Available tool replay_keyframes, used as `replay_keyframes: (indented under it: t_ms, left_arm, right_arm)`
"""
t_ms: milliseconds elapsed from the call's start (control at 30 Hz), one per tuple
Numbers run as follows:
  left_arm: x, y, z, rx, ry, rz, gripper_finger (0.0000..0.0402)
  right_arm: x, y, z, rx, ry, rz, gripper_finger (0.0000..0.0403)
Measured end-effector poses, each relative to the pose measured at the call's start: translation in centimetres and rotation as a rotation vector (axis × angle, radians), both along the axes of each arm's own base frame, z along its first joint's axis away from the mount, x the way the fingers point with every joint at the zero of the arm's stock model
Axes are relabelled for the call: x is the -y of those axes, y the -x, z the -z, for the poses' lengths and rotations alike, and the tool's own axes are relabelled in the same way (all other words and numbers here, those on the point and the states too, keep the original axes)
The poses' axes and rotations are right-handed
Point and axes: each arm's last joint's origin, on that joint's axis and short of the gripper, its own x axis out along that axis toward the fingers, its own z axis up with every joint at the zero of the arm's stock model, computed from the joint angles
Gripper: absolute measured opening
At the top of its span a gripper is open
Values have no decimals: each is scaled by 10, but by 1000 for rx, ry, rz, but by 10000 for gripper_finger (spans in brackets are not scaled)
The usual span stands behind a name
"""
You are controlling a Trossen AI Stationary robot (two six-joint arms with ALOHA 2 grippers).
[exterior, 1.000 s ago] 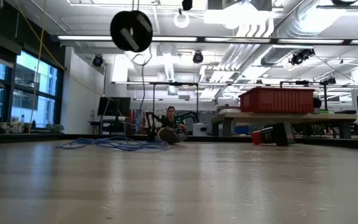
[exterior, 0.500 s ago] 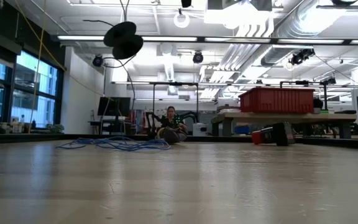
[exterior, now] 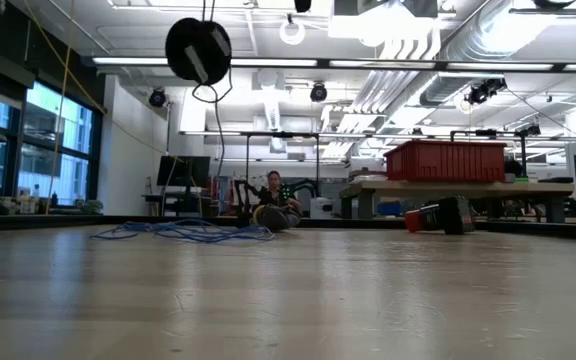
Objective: Coil cords
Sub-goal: Uncoil the blue wire from the black spool
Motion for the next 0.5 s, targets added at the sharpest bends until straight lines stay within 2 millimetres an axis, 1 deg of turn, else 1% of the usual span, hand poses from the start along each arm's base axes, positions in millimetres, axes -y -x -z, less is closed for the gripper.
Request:
replay_keyframes:
  t_ms: [100,200,267,400,433,500]
  left_arm:
    - [0,0,0,-1,0,0,0]
    - [0,-2,1,-4,0,0,0]
    - [0,-4,1,-7,0,0,0]
    - [1,-6,2,-11,-1,0,0]
    - [1,-7,2,-12,-1,0,0]
    - [0,-7,3,-19,-10,-20,0]
  right_arm:
    - [2,0,0,-2,9,7,178]
    - [4,0,0,-3,15,6,154]
    - [4,0,0,-4,19,4,122]
    - [3,0,0,0,18,-30,23]
    - [3,0,-1,3,13,-34,13]
    - [0,1,-2,13,-16,-43,7]
